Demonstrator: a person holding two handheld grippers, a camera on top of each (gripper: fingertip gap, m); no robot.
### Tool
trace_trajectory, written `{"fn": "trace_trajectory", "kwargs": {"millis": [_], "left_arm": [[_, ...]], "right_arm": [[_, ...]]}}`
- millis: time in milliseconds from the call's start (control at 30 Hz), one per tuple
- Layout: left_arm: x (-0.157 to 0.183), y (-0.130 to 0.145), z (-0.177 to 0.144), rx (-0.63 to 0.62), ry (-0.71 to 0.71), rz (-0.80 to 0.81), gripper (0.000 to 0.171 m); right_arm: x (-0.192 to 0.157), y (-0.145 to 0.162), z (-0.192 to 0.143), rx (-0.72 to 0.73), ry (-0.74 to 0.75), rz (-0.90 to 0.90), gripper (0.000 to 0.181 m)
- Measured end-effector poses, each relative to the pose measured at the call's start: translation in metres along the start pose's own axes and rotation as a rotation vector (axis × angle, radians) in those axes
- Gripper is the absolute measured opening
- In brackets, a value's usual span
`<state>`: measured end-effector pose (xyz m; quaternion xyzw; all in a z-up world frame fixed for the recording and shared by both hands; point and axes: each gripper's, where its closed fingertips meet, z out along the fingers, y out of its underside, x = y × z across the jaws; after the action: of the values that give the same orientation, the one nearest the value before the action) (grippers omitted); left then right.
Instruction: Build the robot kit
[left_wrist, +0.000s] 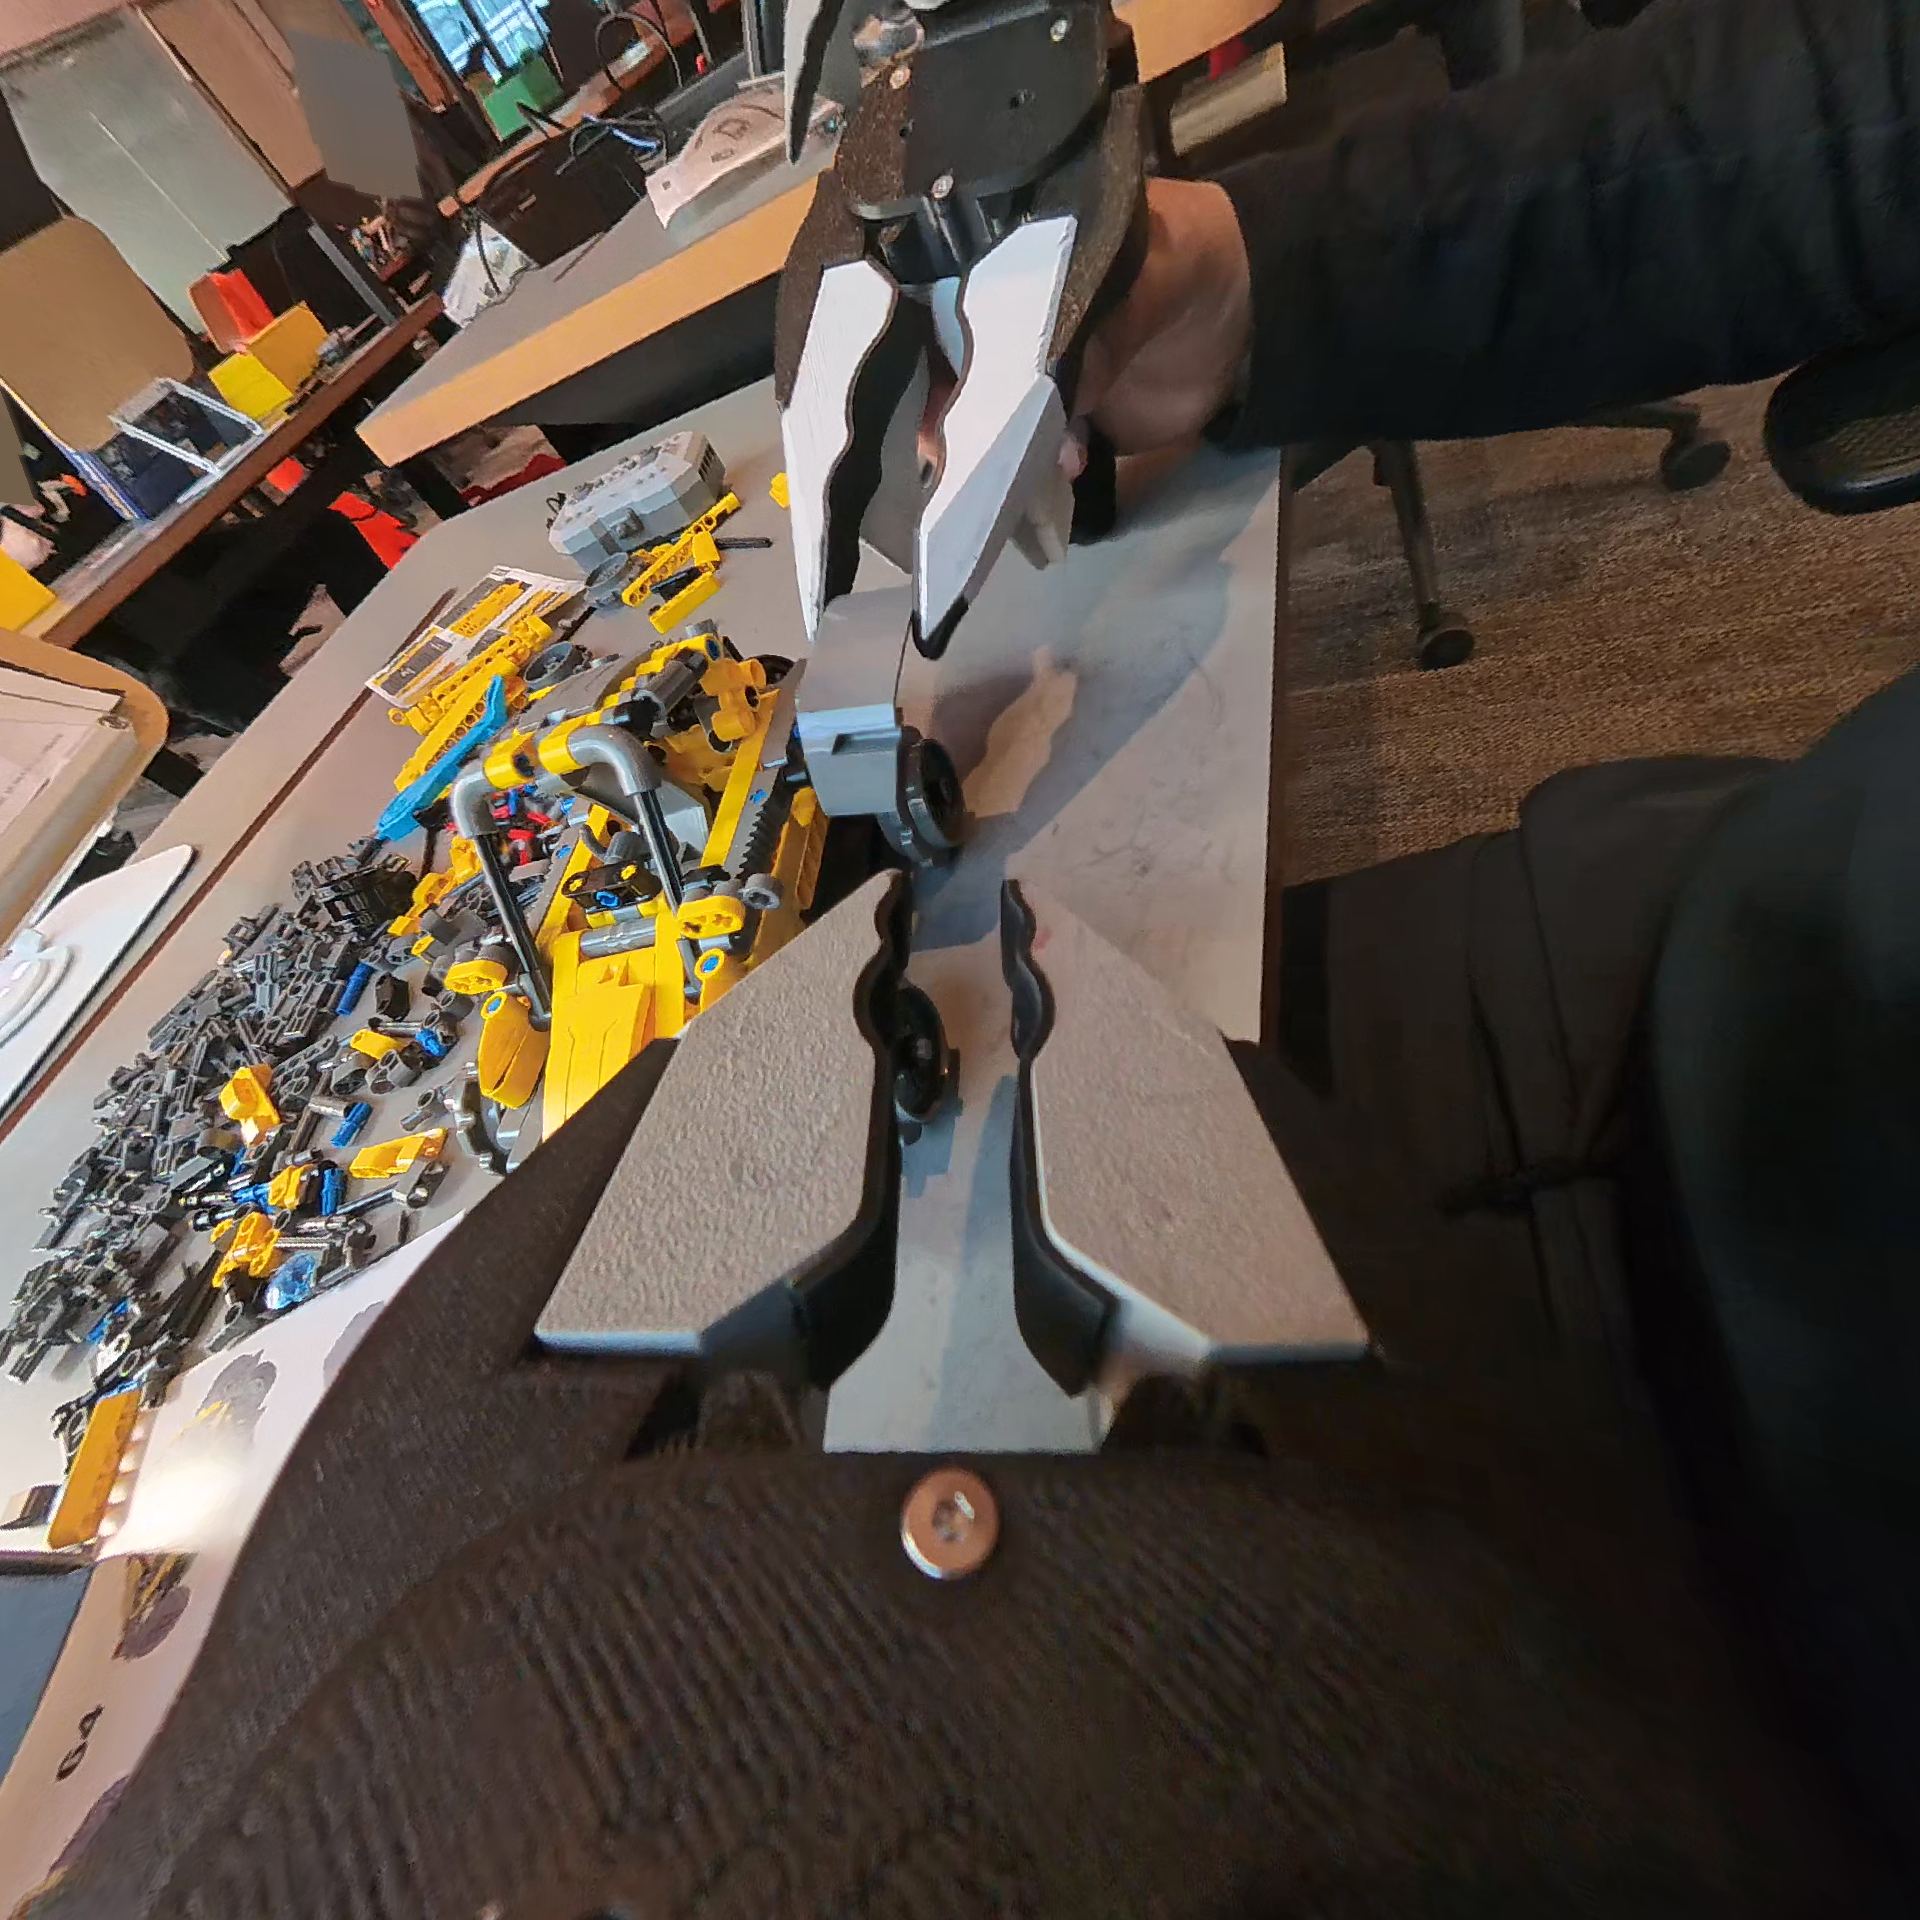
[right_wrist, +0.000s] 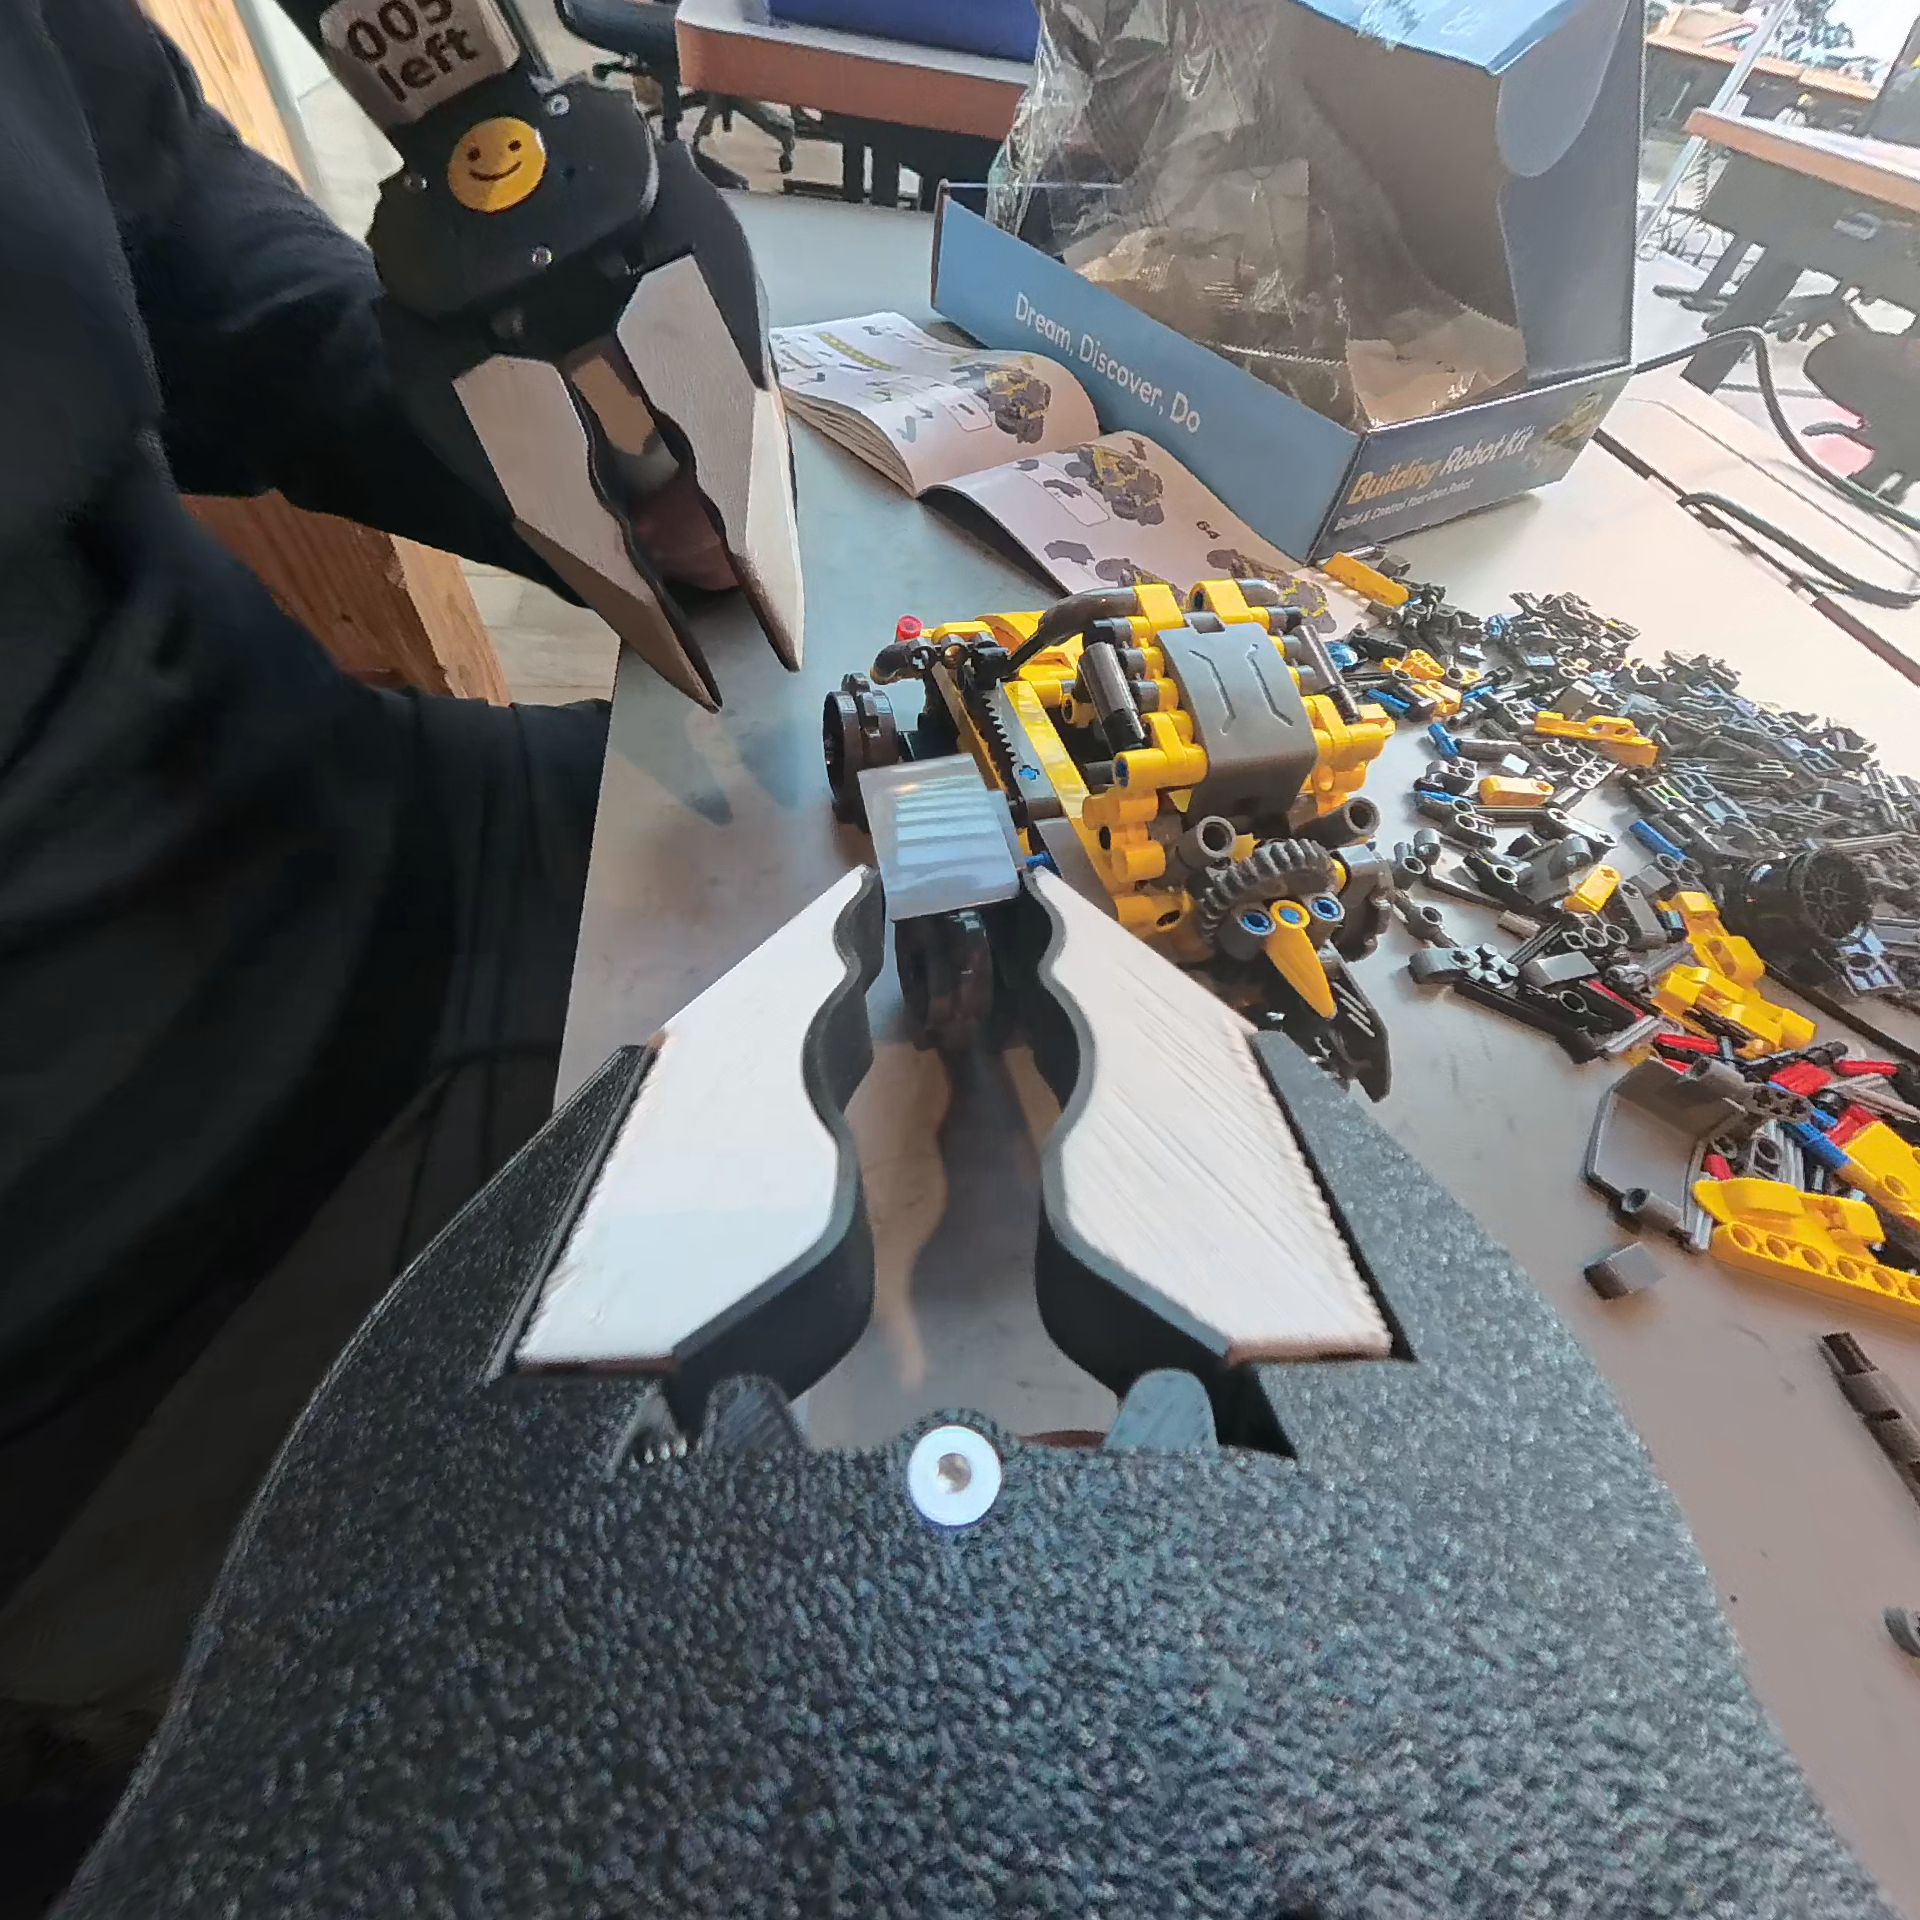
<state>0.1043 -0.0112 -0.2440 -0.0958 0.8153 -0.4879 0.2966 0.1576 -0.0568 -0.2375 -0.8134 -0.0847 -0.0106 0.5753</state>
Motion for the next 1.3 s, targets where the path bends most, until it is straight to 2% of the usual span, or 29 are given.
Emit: {"fn": "trace_trajectory", "kwargs": {"millis": [233, 333, 400, 567, 633, 800, 900, 1000, 1133, 1233, 1300], "left_arm": [[-0.002, 0.006, 0.005, -0.048, -0.027, 0.014, 0.014], [-0.007, 0.009, 0.006, -0.068, -0.033, -0.029, 0.018], [-0.01, 0.01, 0.007, -0.077, -0.034, -0.066, 0.027], [-0.028, 0.004, -0.003, -0.038, -0.06, -0.179, 0.033], [-0.036, -0.005, -0.01, -0.012, -0.061, -0.252, 0.046], [-0.071, -0.019, -0.025, 0.014, -0.127, -0.359, 0.098], [-0.087, -0.021, -0.022, 0.014, -0.121, -0.376, 0.111], [-0.092, -0.019, -0.008, -0.038, -0.061, -0.363, 0.129], [-0.085, -0.029, 0.009, -0.081, 0.074, -0.293, 0.128], [-0.073, -0.022, 0.024, -0.135, 0.196, -0.234, 0.105], [-0.07, -0.009, 0.036, -0.187, 0.249, -0.232, 0.099]], "right_arm": [[0.003, -0.004, -0.004, 0.032, 0.004, 0.021, 0.023], [0.003, -0.005, -0.005, 0.045, 0.015, 0.013, 0.023], [0.003, -0.006, -0.006, 0.053, 0.018, 0.014, 0.023], [0.004, -0.009, -0.01, 0.081, 0.026, 0.015, 0.023], [0.005, -0.011, -0.011, 0.094, 0.03, 0.013, 0.023], [0.006, -0.015, -0.016, 0.13, 0.023, 0.034, 0.023], [0.007, -0.016, -0.018, 0.148, 0.028, 0.039, 0.022], [0.007, -0.017, -0.018, 0.149, 0.034, 0.029, 0.022], [0.004, -0.019, -0.022, 0.171, 0.025, 0.029, 0.022], [-0.001, -0.019, -0.026, 0.176, 0.002, 0.051, 0.023], [-0.003, -0.016, -0.026, 0.156, -0.008, 0.05, 0.023]]}}
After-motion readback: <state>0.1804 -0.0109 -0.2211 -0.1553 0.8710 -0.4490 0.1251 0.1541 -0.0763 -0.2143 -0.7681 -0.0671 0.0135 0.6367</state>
